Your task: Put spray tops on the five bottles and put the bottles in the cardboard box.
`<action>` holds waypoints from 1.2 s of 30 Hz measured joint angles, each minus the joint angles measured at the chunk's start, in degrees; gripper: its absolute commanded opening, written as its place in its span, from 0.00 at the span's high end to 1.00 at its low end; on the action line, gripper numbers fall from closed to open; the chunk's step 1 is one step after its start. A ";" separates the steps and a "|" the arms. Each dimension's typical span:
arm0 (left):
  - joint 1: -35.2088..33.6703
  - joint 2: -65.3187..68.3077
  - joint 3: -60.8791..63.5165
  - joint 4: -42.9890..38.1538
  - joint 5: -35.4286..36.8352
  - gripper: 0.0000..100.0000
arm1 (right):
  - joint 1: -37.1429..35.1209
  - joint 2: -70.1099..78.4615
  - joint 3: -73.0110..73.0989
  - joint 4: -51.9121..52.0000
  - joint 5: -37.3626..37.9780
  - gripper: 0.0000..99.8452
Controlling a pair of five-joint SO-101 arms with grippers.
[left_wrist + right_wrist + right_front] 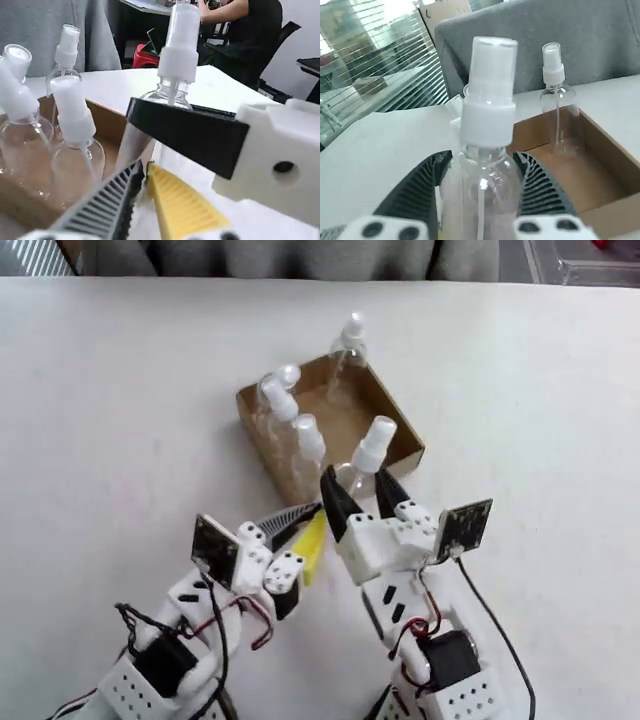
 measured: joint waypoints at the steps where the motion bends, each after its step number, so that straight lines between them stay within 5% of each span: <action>1: 0.00 0.00 0.00 0.00 0.00 0.98 | -0.09 0.00 -0.18 0.70 0.00 0.98; 20: 10.29 24.97 -1.85 -5.01 -0.44 0.98 | -1.49 0.00 -0.88 1.32 -0.26 0.98; 36: 2.20 45.27 -5.54 -18.11 -0.26 0.98 | -1.76 0.00 -0.97 1.32 -0.18 0.98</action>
